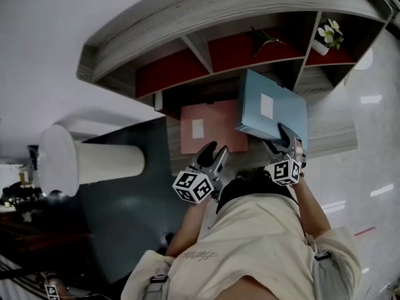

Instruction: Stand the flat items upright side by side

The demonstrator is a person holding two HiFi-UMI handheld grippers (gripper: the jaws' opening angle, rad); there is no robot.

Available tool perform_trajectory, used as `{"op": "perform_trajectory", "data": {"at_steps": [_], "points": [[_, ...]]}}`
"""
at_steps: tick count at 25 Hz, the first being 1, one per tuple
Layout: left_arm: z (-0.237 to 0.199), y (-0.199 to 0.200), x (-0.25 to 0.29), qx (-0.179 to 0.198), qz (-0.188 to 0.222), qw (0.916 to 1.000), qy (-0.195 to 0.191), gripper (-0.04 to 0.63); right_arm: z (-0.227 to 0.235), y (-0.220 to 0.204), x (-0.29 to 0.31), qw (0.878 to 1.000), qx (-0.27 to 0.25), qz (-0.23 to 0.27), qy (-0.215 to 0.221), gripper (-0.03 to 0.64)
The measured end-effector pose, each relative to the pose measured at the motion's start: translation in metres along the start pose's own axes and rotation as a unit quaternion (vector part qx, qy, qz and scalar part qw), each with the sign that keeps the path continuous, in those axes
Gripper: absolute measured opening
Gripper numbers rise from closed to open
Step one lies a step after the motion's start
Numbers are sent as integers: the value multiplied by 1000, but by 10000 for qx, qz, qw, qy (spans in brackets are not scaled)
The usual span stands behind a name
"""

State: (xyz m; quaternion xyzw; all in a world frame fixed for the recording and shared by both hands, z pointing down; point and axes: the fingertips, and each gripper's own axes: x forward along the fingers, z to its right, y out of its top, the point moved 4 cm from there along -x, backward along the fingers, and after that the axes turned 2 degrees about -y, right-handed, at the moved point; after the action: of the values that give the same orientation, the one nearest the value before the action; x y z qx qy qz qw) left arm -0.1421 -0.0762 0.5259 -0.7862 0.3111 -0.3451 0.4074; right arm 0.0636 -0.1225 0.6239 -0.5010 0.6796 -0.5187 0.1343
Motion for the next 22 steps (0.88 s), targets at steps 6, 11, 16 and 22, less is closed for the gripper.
{"op": "perform_trajectory", "data": {"at_steps": [6, 11, 16, 22], "points": [[6, 7, 4, 121, 35, 9997, -187, 207, 17, 23, -22, 9875, 1337, 836, -53, 347], [11, 3, 8, 160, -33, 9994, -314, 207, 47, 16, -45, 9554, 2653, 1266, -298, 347], [18, 0, 13, 186, -99, 9987, -457, 207, 60, -2, -62, 9319, 3345, 1323, -467, 345], [20, 1, 18, 236, -139, 9982, -535, 206, 61, -15, -69, 9372, 3253, 1116, -574, 328]]}}
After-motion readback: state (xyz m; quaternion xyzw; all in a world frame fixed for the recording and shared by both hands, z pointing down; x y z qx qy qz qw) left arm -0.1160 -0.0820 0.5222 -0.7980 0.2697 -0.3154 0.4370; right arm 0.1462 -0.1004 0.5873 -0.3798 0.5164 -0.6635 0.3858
